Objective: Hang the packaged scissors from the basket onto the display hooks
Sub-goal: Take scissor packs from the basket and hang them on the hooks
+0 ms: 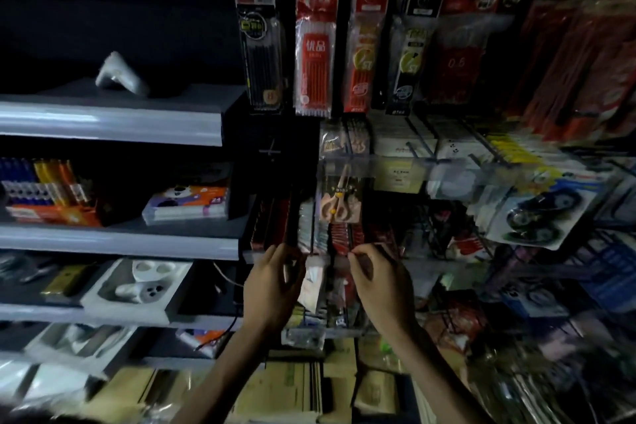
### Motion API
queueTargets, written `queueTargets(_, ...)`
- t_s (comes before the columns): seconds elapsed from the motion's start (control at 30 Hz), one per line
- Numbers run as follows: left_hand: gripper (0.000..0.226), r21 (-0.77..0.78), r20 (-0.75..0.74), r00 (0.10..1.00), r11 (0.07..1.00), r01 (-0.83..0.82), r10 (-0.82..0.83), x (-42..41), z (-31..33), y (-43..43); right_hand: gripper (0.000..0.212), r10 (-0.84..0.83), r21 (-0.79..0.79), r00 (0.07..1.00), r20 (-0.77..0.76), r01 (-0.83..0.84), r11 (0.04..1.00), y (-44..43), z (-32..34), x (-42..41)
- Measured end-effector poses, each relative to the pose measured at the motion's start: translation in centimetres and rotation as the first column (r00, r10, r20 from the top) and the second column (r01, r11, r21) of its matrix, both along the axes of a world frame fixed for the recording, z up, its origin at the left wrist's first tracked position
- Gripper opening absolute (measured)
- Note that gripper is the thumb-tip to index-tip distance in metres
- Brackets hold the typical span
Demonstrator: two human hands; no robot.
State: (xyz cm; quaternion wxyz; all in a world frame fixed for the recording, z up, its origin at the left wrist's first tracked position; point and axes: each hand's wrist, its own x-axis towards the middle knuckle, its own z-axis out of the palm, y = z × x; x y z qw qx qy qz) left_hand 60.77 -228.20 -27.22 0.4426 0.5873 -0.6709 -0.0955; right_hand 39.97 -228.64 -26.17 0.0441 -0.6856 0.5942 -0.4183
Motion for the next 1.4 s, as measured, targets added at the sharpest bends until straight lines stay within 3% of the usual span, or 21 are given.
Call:
queueTargets(0.07, 0.008, -0.021, 0.104, 0.994, 0.999, -0.031, 0.033, 0.7, -0.9, 1.8, 0.021, 0.069, 0.042, 0.996, -0.048, -0.067, 0.997, 1.4, -0.6, 0.4)
queueTargets(0.13, 0.017, -0.054, 0.183, 0.981, 0.997, -0.053, 0.062, 1.5, -1.6, 3.8, 0.025, 0.152, 0.096, 0.986, -0.073, -0.145, 0.985, 2.5, -1.4, 1.0)
queueTargets(0.27, 0.017, -0.045, 0.286, 0.946, 0.988, -0.146, 0.153, 2.3, -1.8, 9.4, 0.046, 0.331, 0.211, 0.943, -0.042, -0.316, 0.925, 4.8, -2.9, 3.3)
queueTargets(0.33, 0.014, 0.031, 0.327, 0.921, 0.972, -0.234, 0.211, 2.8, -2.5, 13.0, 0.046, 0.422, 0.299, 0.906, -0.021, -0.397, 0.868, 6.4, -3.8, 4.6)
queueTargets(0.47, 0.031, 0.219, 0.337, 0.904, 0.912, -0.348, 0.264, 4.8, -4.3, 19.9, 0.04, 0.576, 0.421, 0.817, -0.004, -0.522, 0.742, 9.6, -5.4, 7.7)
queueTargets(0.63, 0.037, 0.315, 0.352, 0.804, 0.747, -0.585, 0.48, 8.3, -5.5, 31.7, 0.036, 0.801, 0.472, 0.599, 0.014, -0.71, 0.523, 15.6, -6.9, 14.4)
queueTargets(0.87, 0.029, 0.357, 0.278, 0.563, 0.46, -0.813, 0.779, 13.5, -6.0, 46.1, 0.027, 0.946, 0.462, 0.318, -0.055, -0.832, 0.307, 25.4, -7.4, 24.7)
queueTargets(1.07, 0.024, 0.311, 0.234, 0.418, 0.34, -0.887, 0.878, 20.4, -8.5, 56.4, 0.024, 0.982, 0.506, 0.191, -0.015, -0.845, 0.172, 33.2, -8.4, 35.9)
queueTargets(1.2, 0.019, 0.322, 0.296, 0.345, 0.247, -0.914, 0.891, 26.3, -10.2, 63.2, 0.008, 0.996, 0.55, 0.09, 0.016, -0.832, 0.067, 40.4, -10.0, 44.2)
queueTargets(1.4, 0.031, 0.239, 0.393, 0.192, 0.102, -0.966, 0.899, 34.2, -11.9, 72.6, 0.047, 1.0, 0.577, 0.004, 0.013, -0.817, -0.004, 50.0, -11.1, 53.2)
